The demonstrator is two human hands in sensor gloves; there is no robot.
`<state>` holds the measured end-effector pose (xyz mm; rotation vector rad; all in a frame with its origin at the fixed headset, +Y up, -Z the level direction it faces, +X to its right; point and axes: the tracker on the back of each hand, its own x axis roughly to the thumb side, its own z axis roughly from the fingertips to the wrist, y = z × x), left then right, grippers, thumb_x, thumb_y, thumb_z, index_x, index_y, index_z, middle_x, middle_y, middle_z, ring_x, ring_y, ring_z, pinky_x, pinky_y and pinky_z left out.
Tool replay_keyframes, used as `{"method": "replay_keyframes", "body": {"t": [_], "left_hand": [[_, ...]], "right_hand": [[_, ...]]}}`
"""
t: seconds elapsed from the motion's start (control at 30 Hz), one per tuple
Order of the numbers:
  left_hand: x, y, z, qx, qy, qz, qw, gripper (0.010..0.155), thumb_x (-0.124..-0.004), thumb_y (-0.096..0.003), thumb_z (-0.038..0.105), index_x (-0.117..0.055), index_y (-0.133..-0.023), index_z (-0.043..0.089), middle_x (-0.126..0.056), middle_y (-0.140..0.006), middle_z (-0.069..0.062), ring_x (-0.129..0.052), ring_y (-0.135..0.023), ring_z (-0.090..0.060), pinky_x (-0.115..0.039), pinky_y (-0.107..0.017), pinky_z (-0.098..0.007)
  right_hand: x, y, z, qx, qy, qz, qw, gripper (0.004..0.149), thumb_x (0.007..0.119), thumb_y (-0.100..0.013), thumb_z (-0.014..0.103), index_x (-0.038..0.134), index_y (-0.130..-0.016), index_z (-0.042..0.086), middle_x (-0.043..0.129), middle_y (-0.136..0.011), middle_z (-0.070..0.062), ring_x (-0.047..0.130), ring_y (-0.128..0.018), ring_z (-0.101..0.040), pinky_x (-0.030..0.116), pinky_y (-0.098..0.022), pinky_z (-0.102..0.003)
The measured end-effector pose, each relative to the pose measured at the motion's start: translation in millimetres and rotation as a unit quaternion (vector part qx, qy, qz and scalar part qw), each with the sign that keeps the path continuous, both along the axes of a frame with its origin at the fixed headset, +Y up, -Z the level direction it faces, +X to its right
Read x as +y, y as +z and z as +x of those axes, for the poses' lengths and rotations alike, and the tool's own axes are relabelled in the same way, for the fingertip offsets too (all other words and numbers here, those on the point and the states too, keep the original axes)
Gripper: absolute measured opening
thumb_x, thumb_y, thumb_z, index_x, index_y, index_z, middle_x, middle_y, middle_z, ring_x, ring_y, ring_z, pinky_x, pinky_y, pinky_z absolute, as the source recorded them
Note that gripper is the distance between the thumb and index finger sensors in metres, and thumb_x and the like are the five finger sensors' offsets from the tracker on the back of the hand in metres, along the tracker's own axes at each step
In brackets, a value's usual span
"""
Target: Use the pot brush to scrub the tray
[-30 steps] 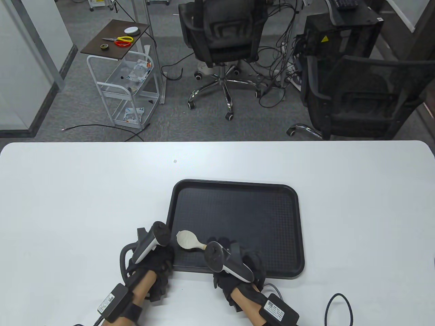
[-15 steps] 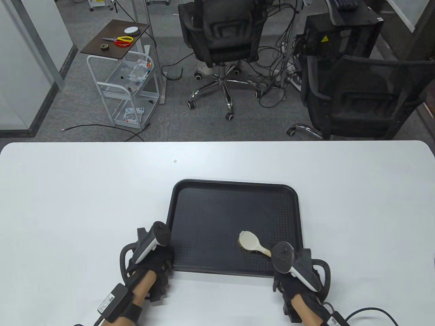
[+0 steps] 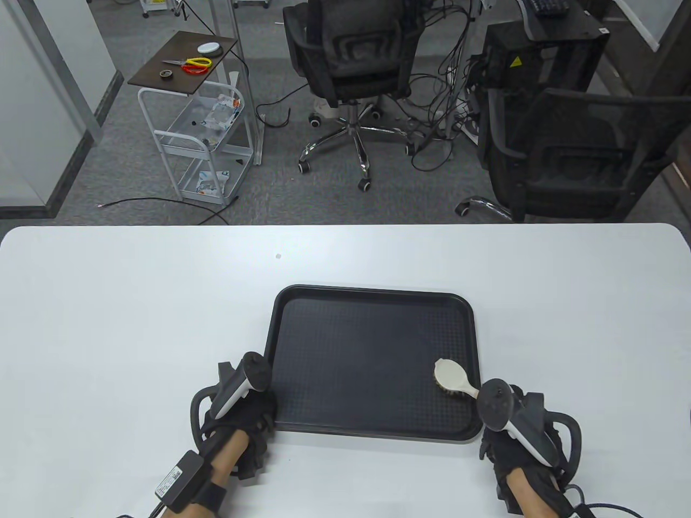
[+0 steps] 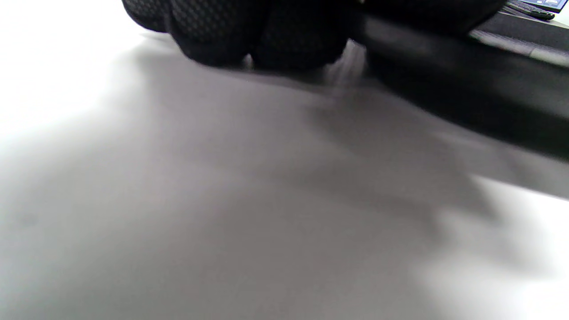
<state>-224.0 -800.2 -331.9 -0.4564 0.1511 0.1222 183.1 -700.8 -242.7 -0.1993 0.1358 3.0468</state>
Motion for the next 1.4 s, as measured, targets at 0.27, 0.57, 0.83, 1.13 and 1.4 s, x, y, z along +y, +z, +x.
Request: {"method": "replay_keyframes", "body": {"t": [0.27, 0.57, 0.83, 1.13, 1.4], "left_hand": [[0.2, -0.1, 0.1, 0.0, 0.001, -0.001, 1.0, 0.077, -0.07, -0.0459, 0.051, -0.036, -0.106, 0.016, -0.079, -0.06, 0.0, -0.081, -0.055, -0.021, -0.055, -0.069, -0.051], [0.3, 0.2, 0.5, 0.0, -0.001, 0.0, 1.0, 0.077, -0.07, -0.0461, 0.051, -0.036, -0.106, 0.016, -0.079, -0.06, 0.0, -0.081, -0.055, -0.021, -0.055, -0.069, -0.052], [0.4, 0.0, 0.7, -0.001, -0.001, -0.001, 1.0, 0.077, -0.07, -0.0461, 0.051, -0.036, -0.106, 0.016, -0.079, -0.06, 0.0, -0.081, -0.055, -0.021, -0.055, -0.069, -0.052], [0.4, 0.3, 0.9, 0.0, -0.003, 0.001, 1.0, 0.077, -0.07, -0.046, 0.051, -0.036, -0.106, 0.016, -0.079, -0.06, 0.0, -0.081, -0.055, -0.021, -0.055, -0.069, -0.052], [0.5, 0.2, 0.9, 0.0, -0.003, 0.0, 1.0, 0.077, -0.07, -0.0461, 0.051, -0.036, -0.106, 0.016, -0.079, -0.06, 0.0, -0.081, -0.055, -0.021, -0.055, -0.069, -0.052]], "right_hand": [[-6.3, -4.0, -93.9, 0.103, -0.049, 0.024, 0.993, 0.052, 0.077, -0.049, 0.024, 0.068, -0.1, 0.026, 0.071, -0.098, -0.01, 0.085, -0.071, -0.029, 0.078, -0.049, -0.046], [-34.3, -10.1, -165.9, 0.165, -0.059, 0.002, 0.985, 0.053, 0.076, -0.049, 0.025, 0.066, -0.101, 0.027, 0.071, -0.099, -0.009, 0.086, -0.072, -0.027, 0.079, -0.049, -0.044], [-47.9, -5.4, -173.6, 0.181, -0.074, -0.026, 0.98, 0.053, 0.076, -0.049, 0.026, 0.066, -0.101, 0.027, 0.07, -0.099, -0.009, 0.086, -0.072, -0.027, 0.079, -0.049, -0.044], [-48.3, 3.8, -122.1, 0.146, -0.063, -0.032, 0.987, 0.052, 0.076, -0.049, 0.025, 0.067, -0.1, 0.028, 0.071, -0.098, -0.009, 0.086, -0.072, -0.028, 0.079, -0.049, -0.045], [-44.8, 16.9, -20.5, 0.052, -0.069, -0.052, 0.995, 0.051, 0.077, -0.048, 0.023, 0.07, -0.099, 0.028, 0.072, -0.097, -0.01, 0.086, -0.072, -0.03, 0.079, -0.049, -0.047]]}}
